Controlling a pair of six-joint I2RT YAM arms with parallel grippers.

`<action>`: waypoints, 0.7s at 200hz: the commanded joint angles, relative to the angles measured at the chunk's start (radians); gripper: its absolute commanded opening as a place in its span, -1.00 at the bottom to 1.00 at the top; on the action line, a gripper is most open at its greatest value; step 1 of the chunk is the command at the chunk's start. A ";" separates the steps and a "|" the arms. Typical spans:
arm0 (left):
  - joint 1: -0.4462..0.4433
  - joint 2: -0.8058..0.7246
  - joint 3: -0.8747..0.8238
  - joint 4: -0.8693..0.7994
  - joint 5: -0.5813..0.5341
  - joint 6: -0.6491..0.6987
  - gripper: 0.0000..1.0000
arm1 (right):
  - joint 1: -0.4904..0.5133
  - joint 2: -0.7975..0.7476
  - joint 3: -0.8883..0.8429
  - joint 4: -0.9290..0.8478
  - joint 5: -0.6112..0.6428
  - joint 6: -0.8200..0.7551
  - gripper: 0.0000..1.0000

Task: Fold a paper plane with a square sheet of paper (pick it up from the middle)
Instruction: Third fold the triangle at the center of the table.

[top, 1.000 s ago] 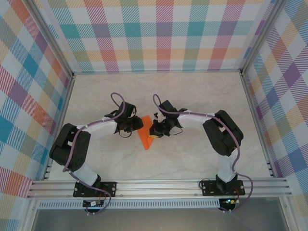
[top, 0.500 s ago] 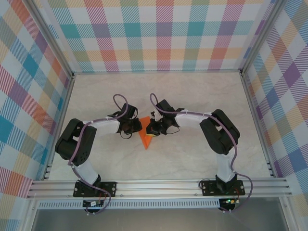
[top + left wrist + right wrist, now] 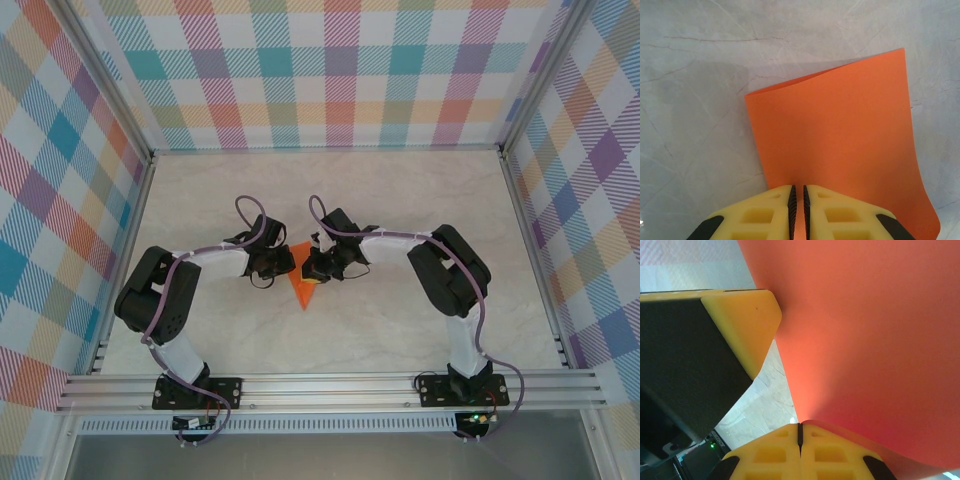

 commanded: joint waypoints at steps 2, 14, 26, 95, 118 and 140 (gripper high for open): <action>0.015 0.035 -0.015 -0.019 0.002 0.012 -0.68 | 0.011 0.019 0.023 0.024 -0.016 0.012 -0.98; 0.015 0.035 -0.015 -0.019 0.003 0.012 -0.69 | 0.011 0.024 0.025 0.030 -0.017 0.014 -0.98; 0.015 0.037 -0.016 -0.018 0.003 0.013 -0.69 | 0.011 0.027 0.027 0.034 -0.015 0.018 -0.97; 0.014 0.039 -0.017 -0.017 0.008 0.011 -0.69 | 0.014 0.050 0.041 0.031 -0.009 0.021 -0.98; 0.014 0.038 -0.019 -0.017 0.008 0.012 -0.70 | 0.014 0.054 0.043 0.035 -0.008 0.026 -0.98; 0.014 0.039 -0.019 -0.017 0.010 0.012 -0.70 | 0.014 0.058 0.045 0.033 -0.006 0.029 -0.98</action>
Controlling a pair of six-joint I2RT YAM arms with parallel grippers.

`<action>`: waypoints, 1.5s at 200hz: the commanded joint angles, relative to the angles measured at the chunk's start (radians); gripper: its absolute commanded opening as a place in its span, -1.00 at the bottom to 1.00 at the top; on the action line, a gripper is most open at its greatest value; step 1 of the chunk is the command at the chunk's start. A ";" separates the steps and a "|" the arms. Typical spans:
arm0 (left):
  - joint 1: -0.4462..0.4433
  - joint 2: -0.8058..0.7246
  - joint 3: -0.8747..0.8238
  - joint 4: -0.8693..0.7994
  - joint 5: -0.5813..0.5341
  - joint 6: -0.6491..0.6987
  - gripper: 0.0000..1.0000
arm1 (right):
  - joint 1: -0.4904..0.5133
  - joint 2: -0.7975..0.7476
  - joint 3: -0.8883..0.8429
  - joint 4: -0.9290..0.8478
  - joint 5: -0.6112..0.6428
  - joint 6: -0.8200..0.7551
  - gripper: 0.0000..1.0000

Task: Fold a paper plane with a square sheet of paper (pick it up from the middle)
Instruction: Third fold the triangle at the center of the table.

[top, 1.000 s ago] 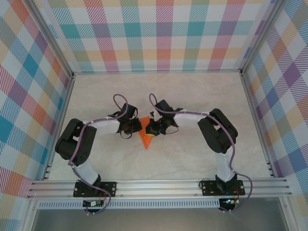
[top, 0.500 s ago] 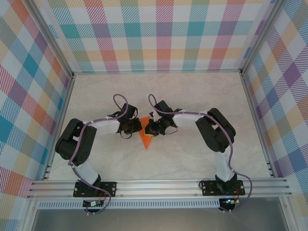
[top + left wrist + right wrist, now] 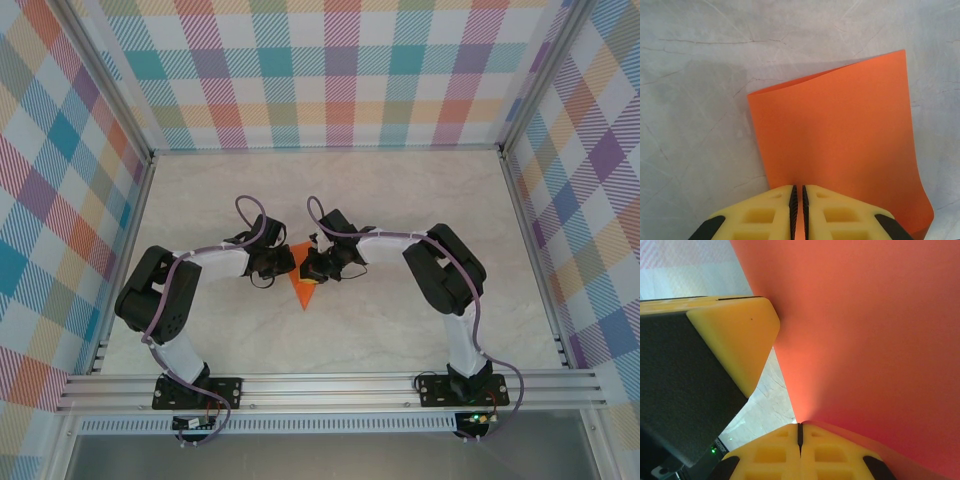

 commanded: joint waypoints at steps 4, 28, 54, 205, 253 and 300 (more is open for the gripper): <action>0.013 0.033 -0.021 -0.027 0.005 0.012 -0.70 | 0.007 0.029 0.030 0.014 -0.004 0.008 -0.98; 0.013 0.033 -0.020 -0.027 0.006 0.011 -0.70 | 0.008 0.034 0.030 0.016 -0.004 0.008 -0.98; 0.013 0.034 -0.020 -0.026 0.008 0.012 -0.70 | 0.008 0.041 0.031 0.021 -0.006 0.007 -0.98; 0.013 0.035 -0.025 -0.024 0.013 0.011 -0.72 | 0.007 0.061 0.038 0.032 0.022 0.030 -0.98; 0.013 0.038 -0.026 -0.018 0.019 0.012 -0.73 | 0.008 0.070 0.046 0.038 0.020 0.043 -0.98; 0.013 0.037 -0.026 -0.018 0.019 0.012 -0.73 | 0.007 0.075 0.046 0.024 0.030 0.037 -0.97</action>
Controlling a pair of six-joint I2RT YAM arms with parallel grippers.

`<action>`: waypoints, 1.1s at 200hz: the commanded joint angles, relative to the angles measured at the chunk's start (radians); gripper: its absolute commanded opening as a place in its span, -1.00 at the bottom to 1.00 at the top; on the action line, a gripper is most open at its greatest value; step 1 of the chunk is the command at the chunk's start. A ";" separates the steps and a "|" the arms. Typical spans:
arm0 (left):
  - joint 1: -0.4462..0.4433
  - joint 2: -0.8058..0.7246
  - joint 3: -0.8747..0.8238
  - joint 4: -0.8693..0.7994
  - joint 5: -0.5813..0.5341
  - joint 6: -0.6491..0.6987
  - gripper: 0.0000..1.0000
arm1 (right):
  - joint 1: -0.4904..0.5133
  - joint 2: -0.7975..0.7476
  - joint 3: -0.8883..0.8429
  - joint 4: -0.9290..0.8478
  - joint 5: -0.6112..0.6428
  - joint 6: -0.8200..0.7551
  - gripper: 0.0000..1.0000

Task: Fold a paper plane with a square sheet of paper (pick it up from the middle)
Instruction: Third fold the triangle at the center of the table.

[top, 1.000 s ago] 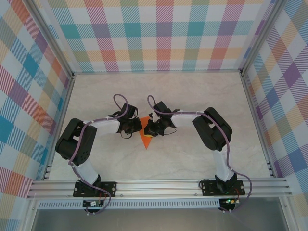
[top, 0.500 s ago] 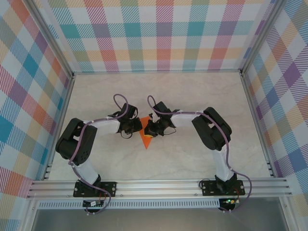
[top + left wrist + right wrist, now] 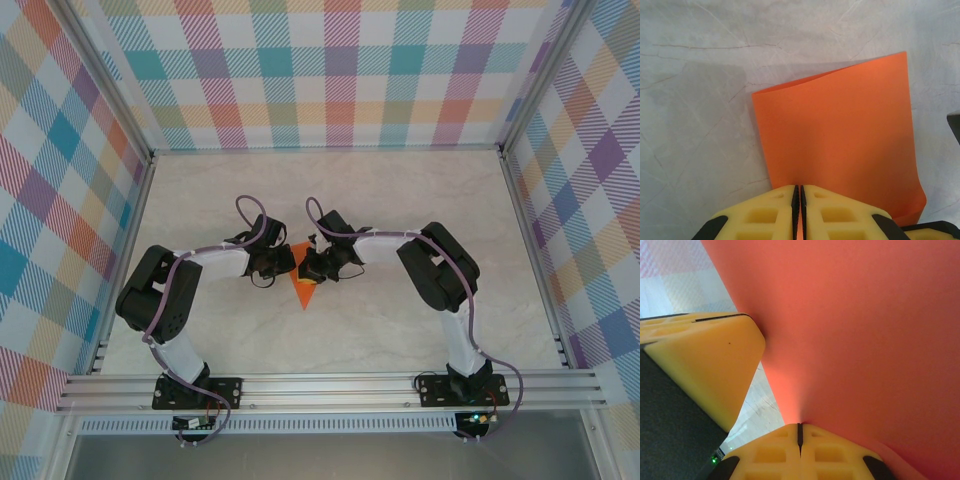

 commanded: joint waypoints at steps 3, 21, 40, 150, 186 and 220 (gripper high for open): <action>0.013 0.031 -0.026 -0.032 0.016 0.011 -0.73 | 0.008 0.026 0.022 0.001 0.027 0.002 -0.97; 0.013 0.028 -0.024 -0.034 0.015 0.012 -0.73 | 0.008 0.029 0.014 0.000 0.029 -0.002 -0.96; 0.014 0.025 -0.020 -0.038 0.016 0.013 -0.73 | 0.008 0.027 0.014 -0.017 0.032 -0.017 -0.96; 0.013 0.029 -0.005 -0.049 0.016 0.020 -0.73 | 0.007 0.015 0.018 -0.071 0.033 -0.085 -0.84; 0.013 0.015 0.007 -0.060 0.020 0.015 -0.73 | 0.008 0.023 0.012 -0.075 0.045 -0.081 -0.59; 0.016 -0.055 0.035 -0.115 -0.045 -0.024 -0.72 | 0.007 0.025 0.002 -0.076 0.057 -0.085 -0.46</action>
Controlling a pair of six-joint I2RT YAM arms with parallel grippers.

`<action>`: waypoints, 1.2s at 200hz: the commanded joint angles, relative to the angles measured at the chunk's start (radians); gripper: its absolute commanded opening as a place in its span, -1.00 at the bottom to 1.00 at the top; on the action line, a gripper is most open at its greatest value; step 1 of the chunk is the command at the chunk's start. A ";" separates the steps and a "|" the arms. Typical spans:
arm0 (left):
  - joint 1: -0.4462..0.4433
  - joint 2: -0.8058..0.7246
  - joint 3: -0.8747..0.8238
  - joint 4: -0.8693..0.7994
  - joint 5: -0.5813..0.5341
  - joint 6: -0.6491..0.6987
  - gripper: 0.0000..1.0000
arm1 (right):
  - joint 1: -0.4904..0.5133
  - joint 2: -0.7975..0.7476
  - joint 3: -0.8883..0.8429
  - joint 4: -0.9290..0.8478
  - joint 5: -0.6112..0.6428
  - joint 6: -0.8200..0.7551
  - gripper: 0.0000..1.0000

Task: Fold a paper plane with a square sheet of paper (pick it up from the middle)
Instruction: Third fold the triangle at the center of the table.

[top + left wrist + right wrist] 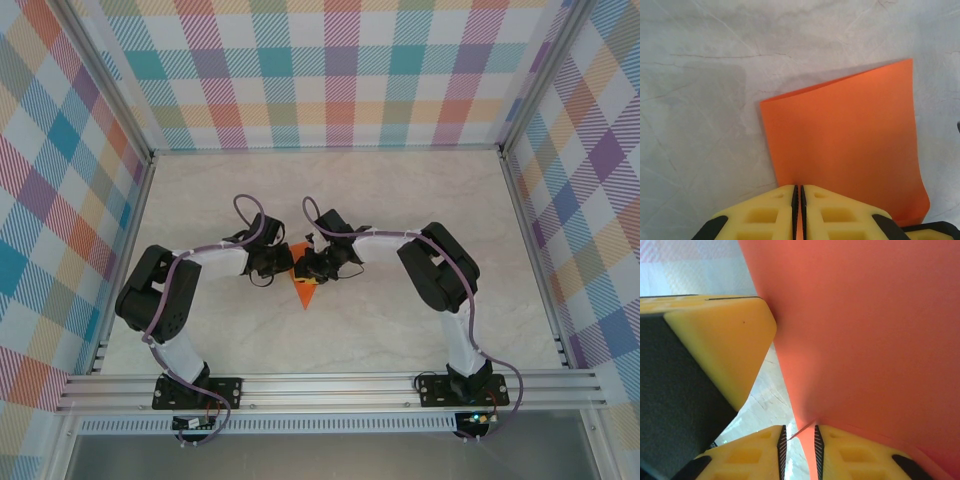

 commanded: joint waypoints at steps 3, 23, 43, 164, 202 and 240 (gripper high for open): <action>0.007 -0.059 0.029 -0.106 -0.053 -0.025 -0.72 | 0.006 0.026 -0.013 -0.054 0.063 -0.017 -0.46; 0.028 -0.107 0.035 -0.152 -0.100 -0.062 -0.72 | 0.005 0.028 -0.017 -0.055 0.066 -0.020 -0.43; 0.054 -0.162 0.009 -0.189 -0.113 -0.088 -0.72 | 0.005 0.031 -0.018 -0.060 0.073 -0.021 -0.43; 0.040 -0.484 -0.256 -0.086 0.143 -0.166 -0.67 | 0.006 0.048 -0.018 -0.069 0.099 -0.041 -0.44; -0.038 -0.478 -0.312 0.019 0.168 -0.239 -0.69 | 0.006 0.053 -0.019 -0.078 0.108 -0.032 -0.48; -0.131 -0.429 -0.341 0.129 0.135 -0.310 -0.77 | 0.005 0.058 -0.017 -0.084 0.112 -0.023 -0.55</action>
